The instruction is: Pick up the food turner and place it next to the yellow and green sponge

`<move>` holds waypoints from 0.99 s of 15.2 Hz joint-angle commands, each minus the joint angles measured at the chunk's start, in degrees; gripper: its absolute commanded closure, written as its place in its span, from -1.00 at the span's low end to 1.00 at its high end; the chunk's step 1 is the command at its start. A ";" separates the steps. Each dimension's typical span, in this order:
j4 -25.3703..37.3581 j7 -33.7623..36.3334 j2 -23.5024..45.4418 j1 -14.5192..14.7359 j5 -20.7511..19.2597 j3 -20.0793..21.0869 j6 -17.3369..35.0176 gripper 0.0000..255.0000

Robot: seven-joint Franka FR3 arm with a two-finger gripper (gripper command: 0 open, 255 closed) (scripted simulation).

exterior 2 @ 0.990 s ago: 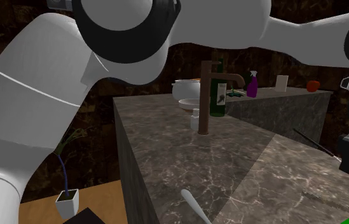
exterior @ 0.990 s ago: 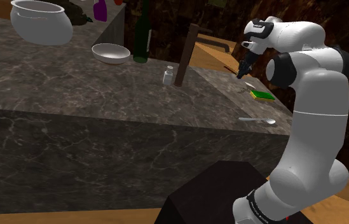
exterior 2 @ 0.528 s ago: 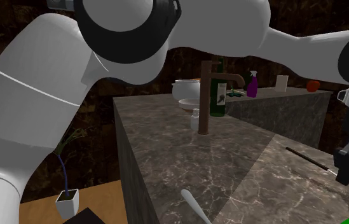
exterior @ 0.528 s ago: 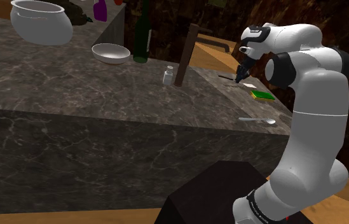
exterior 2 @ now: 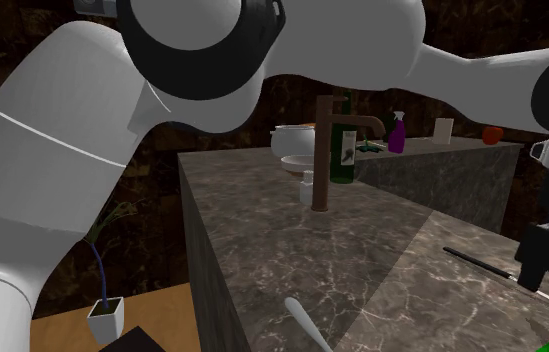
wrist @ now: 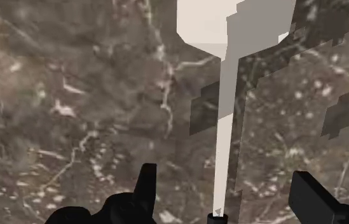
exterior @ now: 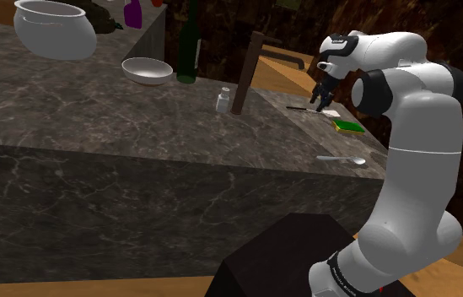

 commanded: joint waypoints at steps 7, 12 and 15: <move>7.35 0.95 -0.15 -1.75 -0.45 -0.29 -7.10 -1.00; 7.35 0.95 -0.15 -1.75 -0.46 -0.29 -7.10 -1.00; 7.35 0.95 -0.15 -1.75 -0.46 -0.29 -7.10 -1.00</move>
